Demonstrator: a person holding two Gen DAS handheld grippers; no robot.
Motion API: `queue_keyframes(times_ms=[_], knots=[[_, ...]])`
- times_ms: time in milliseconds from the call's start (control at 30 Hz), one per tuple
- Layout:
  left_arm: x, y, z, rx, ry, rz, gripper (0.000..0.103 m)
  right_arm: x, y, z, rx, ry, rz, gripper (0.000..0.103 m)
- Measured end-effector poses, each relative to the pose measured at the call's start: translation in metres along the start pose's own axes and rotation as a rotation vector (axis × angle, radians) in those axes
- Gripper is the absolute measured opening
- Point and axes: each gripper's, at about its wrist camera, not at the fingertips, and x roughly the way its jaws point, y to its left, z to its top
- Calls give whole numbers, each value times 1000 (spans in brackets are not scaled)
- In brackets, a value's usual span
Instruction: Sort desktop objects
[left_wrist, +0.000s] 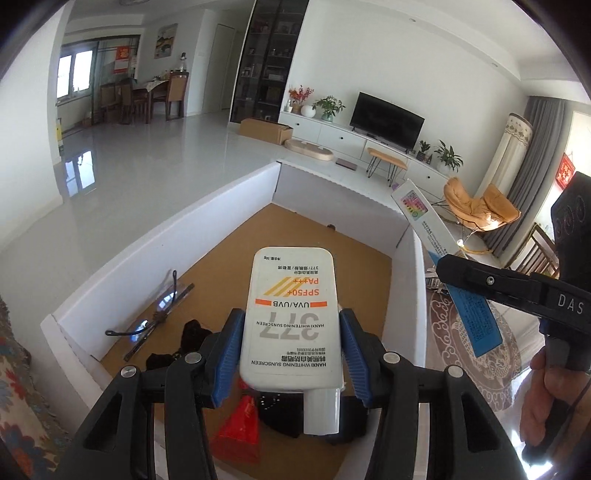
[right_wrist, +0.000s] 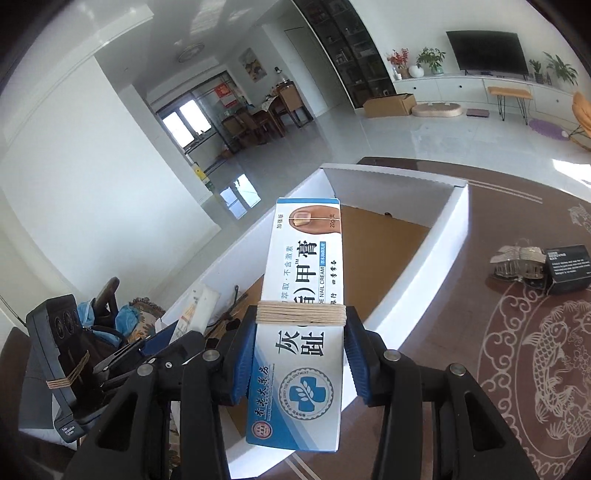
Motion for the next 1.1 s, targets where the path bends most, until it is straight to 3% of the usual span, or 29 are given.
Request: queue_keyframes(times_ms=[133, 233, 267, 300, 367, 567, 633, 733, 800, 933, 1100], knots=[[27, 26, -7, -27, 103, 71, 51, 67, 44, -1, -82, 82, -6, 45], [36, 30, -14, -28, 132, 109, 55, 107, 56, -16, -95, 161, -26, 47], [36, 29, -17, -29, 126, 108, 65, 116, 56, -22, -85, 183, -34, 58], [36, 28, -19, -29, 113, 110, 77, 122, 53, -27, -69, 199, -44, 75], [31, 22, -25, -19, 73, 117, 81, 124, 44, -35, -38, 185, -56, 87], [0, -23, -40, 69, -35, 53, 81, 62, 9, -51, -57, 18, -47, 91], [-13, -53, -43, 126, -71, 4, 81, 31, -6, -63, -85, -52, -97, 99], [-29, -99, -55, 210, -102, -88, 88, -9, -40, -86, -105, -120, -197, 102], [-33, -130, -68, 264, -116, -139, 100, -24, -70, -103, -101, -110, -285, 102], [-14, -187, -99, 386, -46, -177, 101, -43, -138, -136, -37, -13, -468, 102], [32, -227, -130, 477, 77, -159, 101, -71, -200, -166, 117, 17, -541, 102]])
